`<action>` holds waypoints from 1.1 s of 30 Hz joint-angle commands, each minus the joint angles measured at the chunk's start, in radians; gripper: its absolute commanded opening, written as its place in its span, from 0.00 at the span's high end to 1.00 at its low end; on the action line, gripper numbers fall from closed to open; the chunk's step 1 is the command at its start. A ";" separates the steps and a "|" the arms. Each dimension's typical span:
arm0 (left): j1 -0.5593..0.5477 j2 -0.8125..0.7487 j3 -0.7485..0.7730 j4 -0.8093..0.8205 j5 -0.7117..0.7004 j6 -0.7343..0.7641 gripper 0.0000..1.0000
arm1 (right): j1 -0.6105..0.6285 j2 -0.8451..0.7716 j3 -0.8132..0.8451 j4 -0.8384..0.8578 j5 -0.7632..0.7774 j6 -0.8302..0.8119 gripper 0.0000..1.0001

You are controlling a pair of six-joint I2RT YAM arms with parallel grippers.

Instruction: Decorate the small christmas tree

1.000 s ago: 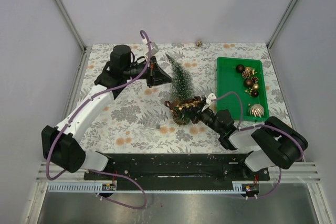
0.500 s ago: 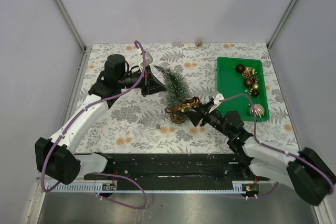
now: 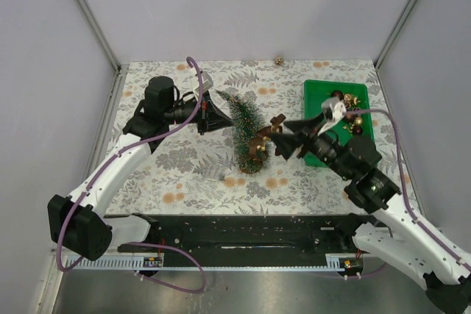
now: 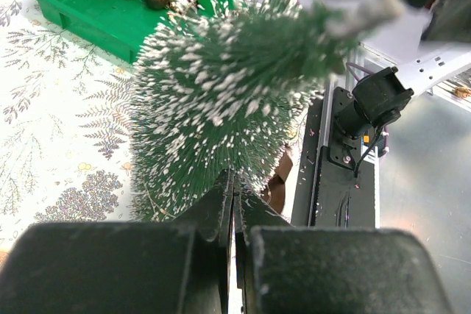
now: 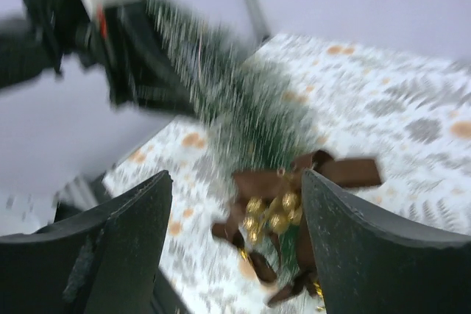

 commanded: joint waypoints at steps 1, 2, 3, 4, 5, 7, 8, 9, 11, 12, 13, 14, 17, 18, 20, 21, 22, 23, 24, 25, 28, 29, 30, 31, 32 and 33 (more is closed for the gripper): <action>0.004 -0.045 -0.001 0.055 -0.005 0.012 1.00 | 0.000 0.240 0.307 -0.217 0.254 -0.090 0.20; 0.004 -0.046 -0.001 0.053 -0.009 0.011 1.00 | -0.006 0.298 0.367 -0.227 0.259 -0.121 0.20; 0.004 -0.051 -0.001 0.053 -0.010 0.012 1.00 | -0.018 0.367 0.422 -0.234 0.225 -0.132 0.19; 0.004 -0.052 -0.002 0.050 -0.007 0.015 1.00 | -0.037 0.407 0.459 -0.234 0.169 -0.141 0.18; 0.004 -0.055 -0.002 0.048 -0.007 0.017 1.00 | -0.049 0.432 0.488 -0.234 0.086 -0.138 0.18; 0.004 -0.061 -0.004 0.044 -0.004 0.022 1.00 | -0.057 0.457 0.498 -0.231 0.047 -0.135 0.17; 0.004 -0.066 -0.010 0.044 -0.001 0.026 1.00 | -0.061 0.458 0.484 -0.216 0.067 -0.129 0.16; 0.005 -0.068 -0.013 0.044 0.001 0.028 1.00 | -0.073 0.458 0.467 -0.199 0.077 -0.126 0.16; 0.004 -0.074 -0.018 0.045 0.002 0.032 1.00 | -0.110 0.480 0.452 -0.161 0.139 -0.095 0.14; 0.004 -0.074 -0.018 0.047 0.004 0.031 1.00 | -0.136 0.507 0.467 -0.159 0.156 -0.074 0.14; 0.005 -0.075 -0.019 0.048 0.007 0.032 1.00 | -0.176 0.547 0.499 -0.153 0.156 -0.055 0.14; 0.005 -0.074 -0.019 0.048 0.007 0.028 1.00 | -0.219 0.596 0.517 -0.147 0.156 -0.031 0.14; 0.005 -0.072 -0.012 0.055 0.004 0.019 1.00 | -0.317 0.812 0.706 -0.170 0.191 -0.032 0.15; 0.004 -0.072 -0.010 0.059 0.004 0.012 1.00 | -0.334 0.918 0.808 -0.216 0.217 -0.046 0.15; 0.005 -0.066 -0.002 0.064 0.004 0.002 1.00 | -0.362 1.123 1.016 -0.311 0.286 -0.046 0.14; 0.005 -0.063 0.001 0.062 0.002 -0.001 1.00 | -0.373 1.240 1.147 -0.369 0.323 -0.038 0.13; 0.004 -0.060 0.010 0.056 0.002 -0.001 1.00 | -0.380 1.338 1.262 -0.421 0.350 -0.038 0.12; 0.004 -0.055 0.016 0.048 0.004 0.000 1.00 | -0.385 1.479 1.388 -0.466 0.376 -0.041 0.12; 0.004 -0.049 0.019 0.041 0.004 0.002 1.00 | -0.388 1.580 1.491 -0.495 0.412 -0.047 0.11; 0.005 -0.046 0.025 0.033 0.001 0.003 1.00 | -0.390 1.665 1.613 -0.541 0.438 -0.050 0.11; 0.005 -0.031 0.037 0.030 0.007 -0.014 1.00 | -0.422 1.854 1.844 -0.600 0.389 -0.006 0.11; 0.005 -0.029 0.039 0.030 0.010 -0.020 1.00 | -0.443 1.871 1.835 -0.560 0.322 0.029 0.12; 0.008 -0.026 0.041 0.033 0.013 -0.029 1.00 | -0.460 1.886 1.823 -0.520 0.290 0.055 0.11; 0.008 -0.023 0.041 0.035 0.014 -0.034 1.00 | -0.478 1.905 1.820 -0.489 0.266 0.074 0.10; 0.012 -0.023 0.038 0.038 0.018 -0.041 1.00 | -0.485 1.925 1.824 -0.472 0.248 0.086 0.09; 0.013 -0.023 0.033 0.044 0.015 -0.049 1.00 | -0.492 1.948 1.838 -0.455 0.239 0.086 0.08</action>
